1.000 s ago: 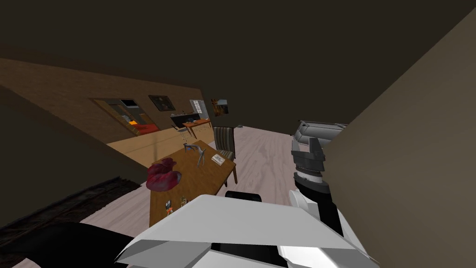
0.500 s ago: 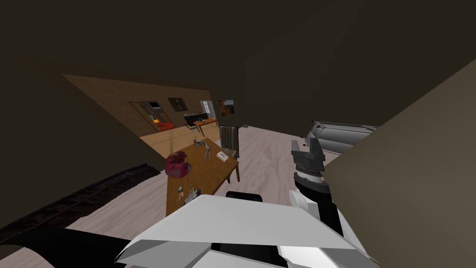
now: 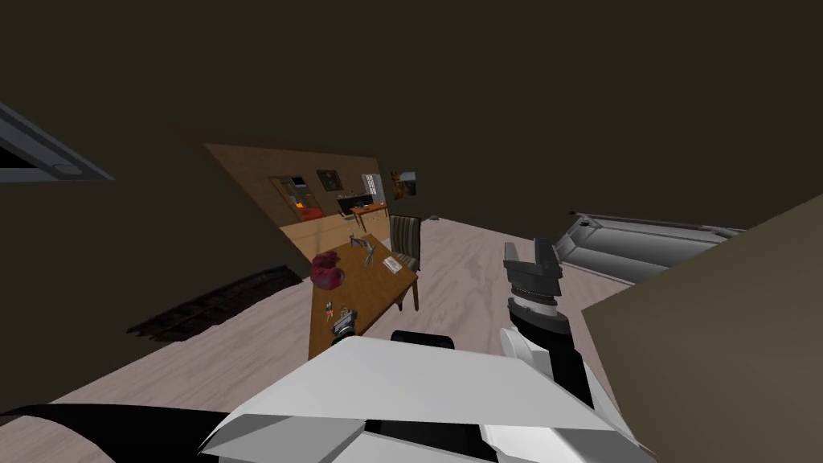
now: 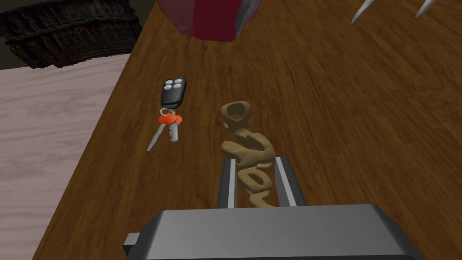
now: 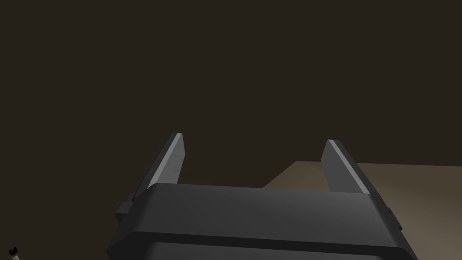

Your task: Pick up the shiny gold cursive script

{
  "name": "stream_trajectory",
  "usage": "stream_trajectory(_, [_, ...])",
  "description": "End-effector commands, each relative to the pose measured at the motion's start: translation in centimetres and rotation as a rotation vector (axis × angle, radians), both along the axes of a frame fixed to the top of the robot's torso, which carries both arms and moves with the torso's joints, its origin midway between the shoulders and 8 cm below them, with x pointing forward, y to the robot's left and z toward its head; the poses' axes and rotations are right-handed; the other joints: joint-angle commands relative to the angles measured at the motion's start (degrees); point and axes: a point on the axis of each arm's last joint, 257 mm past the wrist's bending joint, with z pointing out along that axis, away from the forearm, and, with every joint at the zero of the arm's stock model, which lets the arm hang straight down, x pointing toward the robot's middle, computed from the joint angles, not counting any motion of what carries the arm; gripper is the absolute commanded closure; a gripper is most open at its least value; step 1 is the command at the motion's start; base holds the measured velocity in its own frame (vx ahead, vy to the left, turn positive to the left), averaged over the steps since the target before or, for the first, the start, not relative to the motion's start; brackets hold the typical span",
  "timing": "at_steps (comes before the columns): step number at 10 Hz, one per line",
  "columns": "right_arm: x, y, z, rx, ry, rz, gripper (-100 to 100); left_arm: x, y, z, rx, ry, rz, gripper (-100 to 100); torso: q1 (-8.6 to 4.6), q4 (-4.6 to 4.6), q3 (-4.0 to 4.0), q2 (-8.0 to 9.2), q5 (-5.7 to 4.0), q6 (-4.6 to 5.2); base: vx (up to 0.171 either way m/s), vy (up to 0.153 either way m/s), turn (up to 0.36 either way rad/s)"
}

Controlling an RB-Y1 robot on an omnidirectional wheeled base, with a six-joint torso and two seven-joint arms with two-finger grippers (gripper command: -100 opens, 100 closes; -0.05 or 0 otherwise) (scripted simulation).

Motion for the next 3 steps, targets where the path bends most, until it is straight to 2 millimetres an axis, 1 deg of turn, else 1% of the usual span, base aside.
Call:
stream_trajectory(1, [0.00,0.00,0.00,0.000,0.000,0.000,0,2.51,-0.28,0.28,0.010,0.013,-0.045,100,0.00,0.00,0.00,0.00,0.00,0.00,-0.083,-0.049,0.257])
stream_trajectory(2, [0.00,0.00,0.00,0.000,0.000,0.000,0,1.57,-0.05,0.07,0.006,0.009,-0.029,100,0.03,-0.01,0.00,0.00,0.00,0.01,-0.034,-0.022,0.043])
stream_trajectory(3, [0.00,0.00,0.00,0.000,0.000,0.000,0,1.63,-0.02,0.05,0.007,0.011,-0.031,0,0.09,-0.01,-0.04,-0.09,0.03,0.05,-0.007,-0.004,-0.005])
